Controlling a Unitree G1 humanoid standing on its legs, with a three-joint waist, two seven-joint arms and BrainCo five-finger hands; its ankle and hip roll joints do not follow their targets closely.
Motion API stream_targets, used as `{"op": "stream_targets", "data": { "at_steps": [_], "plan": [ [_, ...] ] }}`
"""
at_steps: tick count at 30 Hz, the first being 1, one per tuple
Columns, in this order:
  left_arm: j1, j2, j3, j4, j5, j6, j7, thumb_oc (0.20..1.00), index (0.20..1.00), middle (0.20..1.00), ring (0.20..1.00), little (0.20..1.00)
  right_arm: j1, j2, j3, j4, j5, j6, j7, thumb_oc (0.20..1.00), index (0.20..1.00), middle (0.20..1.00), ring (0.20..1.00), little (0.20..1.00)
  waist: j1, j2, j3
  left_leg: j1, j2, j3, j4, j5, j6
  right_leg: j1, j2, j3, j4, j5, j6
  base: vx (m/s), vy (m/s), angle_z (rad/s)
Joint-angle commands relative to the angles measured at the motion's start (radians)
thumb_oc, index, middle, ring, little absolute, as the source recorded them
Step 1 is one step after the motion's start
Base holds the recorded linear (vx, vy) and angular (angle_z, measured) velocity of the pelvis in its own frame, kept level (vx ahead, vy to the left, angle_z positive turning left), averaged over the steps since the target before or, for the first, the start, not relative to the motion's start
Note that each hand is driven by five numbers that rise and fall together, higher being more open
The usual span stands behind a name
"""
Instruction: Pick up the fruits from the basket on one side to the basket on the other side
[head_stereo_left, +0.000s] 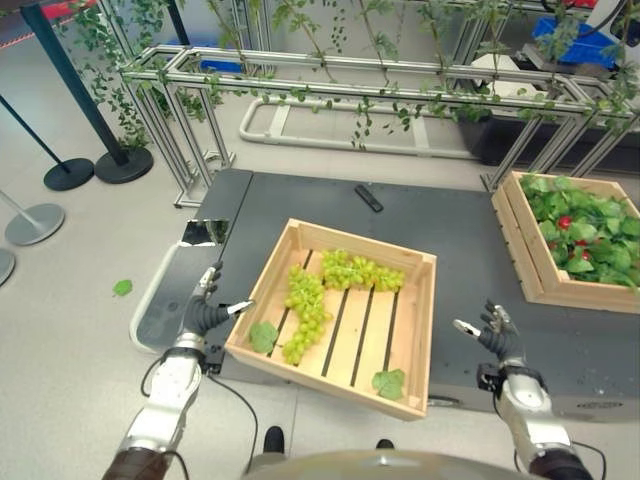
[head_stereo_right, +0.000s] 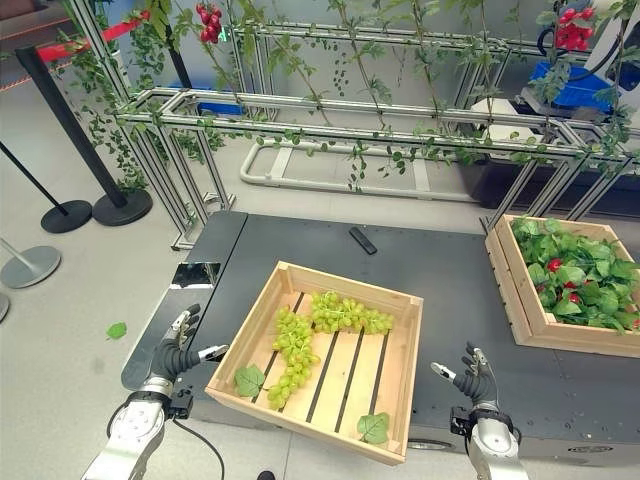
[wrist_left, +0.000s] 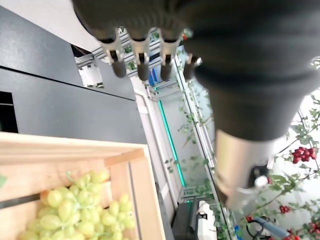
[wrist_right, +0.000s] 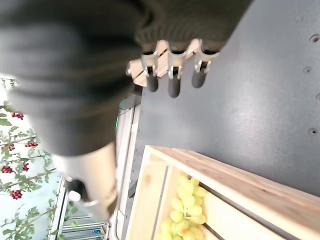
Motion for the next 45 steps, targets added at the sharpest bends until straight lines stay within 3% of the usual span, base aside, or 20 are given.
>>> {"op": "stream_targets", "data": {
  "at_steps": [1,3,30,35,38,41,44,45],
  "plan": [
    [-0.040,0.014,0.015,-0.005,-0.032,-0.035,0.009,1.000,1.000,1.000,1.000,1.000,-0.049,-0.057,-0.003,-0.025,-0.011,-0.044,0.002,1.000,1.000,1.000,1.000,1.000,-0.003,-0.035,-0.012,0.010,0.002,0.039,0.066,-0.087,0.017,-0.007,0.011,0.035,0.008,-0.051,0.024,0.00,0.000,0.00],
    [-0.037,-0.002,0.015,-0.003,-0.078,-0.033,-0.003,1.000,1.000,1.000,1.000,1.000,-0.048,-0.055,0.001,-0.031,-0.011,-0.045,0.004,1.000,1.000,1.000,1.000,1.000,-0.004,-0.037,-0.014,0.014,0.003,0.039,0.066,-0.090,0.018,-0.006,0.012,0.037,0.009,-0.051,0.024,0.00,0.000,0.00],
    [-0.016,-0.004,0.018,0.095,-0.067,-0.017,-0.016,1.000,1.000,1.000,1.000,1.000,-0.039,-0.091,0.000,-0.083,-0.076,-0.034,0.021,1.000,1.000,1.000,1.000,1.000,-0.004,-0.041,-0.016,0.032,0.002,0.053,0.051,-0.092,0.023,-0.003,0.016,0.051,0.006,-0.052,0.027,0.00,0.000,0.00],
    [-0.029,0.019,0.035,0.092,-0.049,-0.018,-0.015,1.000,1.000,1.000,1.000,1.000,-0.063,-0.162,0.009,-0.173,-0.086,-0.028,0.074,1.000,1.000,1.000,1.000,1.000,0.002,-0.056,-0.007,0.022,0.004,0.051,0.052,-0.091,0.022,-0.014,0.016,0.053,0.008,-0.049,0.029,0.00,-0.006,-0.01],
    [-0.038,0.044,0.041,0.097,-0.043,-0.023,-0.014,1.000,1.000,1.000,1.000,1.000,-0.113,-0.273,0.049,-0.247,-0.097,-0.021,0.134,1.000,1.000,1.000,1.000,1.000,0.011,-0.075,0.005,0.010,0.004,0.049,0.057,-0.091,0.021,-0.025,0.017,0.051,0.013,-0.045,0.030,-0.01,-0.013,-0.05],
    [-0.036,0.055,0.046,0.101,-0.047,-0.024,-0.017,1.000,1.000,1.000,1.000,1.000,-0.144,-0.324,0.072,-0.249,-0.092,-0.015,0.159,1.000,1.000,1.000,1.000,1.000,0.016,-0.082,0.012,0.006,0.005,0.048,0.060,-0.092,0.021,-0.030,0.016,0.053,0.017,-0.044,0.030,0.00,0.000,0.00],
    [-0.045,0.081,0.043,0.107,-0.057,-0.036,-0.013,1.000,1.000,1.000,1.000,1.000,-0.279,-0.437,0.187,-0.227,-0.140,-0.003,0.195,1.000,1.000,1.000,1.000,1.000,0.036,-0.094,0.039,-0.022,0.001,0.044,0.075,-0.092,0.022,-0.056,0.013,0.051,0.034,-0.042,0.033,-0.04,-0.001,-0.01],
    [-0.045,0.080,0.045,0.108,-0.058,-0.037,-0.013,1.000,1.000,1.000,1.000,1.000,-0.285,-0.437,0.191,-0.223,-0.139,-0.004,0.195,1.000,1.000,1.000,1.000,1.000,0.034,-0.094,0.039,-0.024,0.001,0.044,0.077,-0.093,0.022,-0.058,0.013,0.051,0.035,-0.043,0.033,-0.07,0.002,-0.02]
  ]
}}
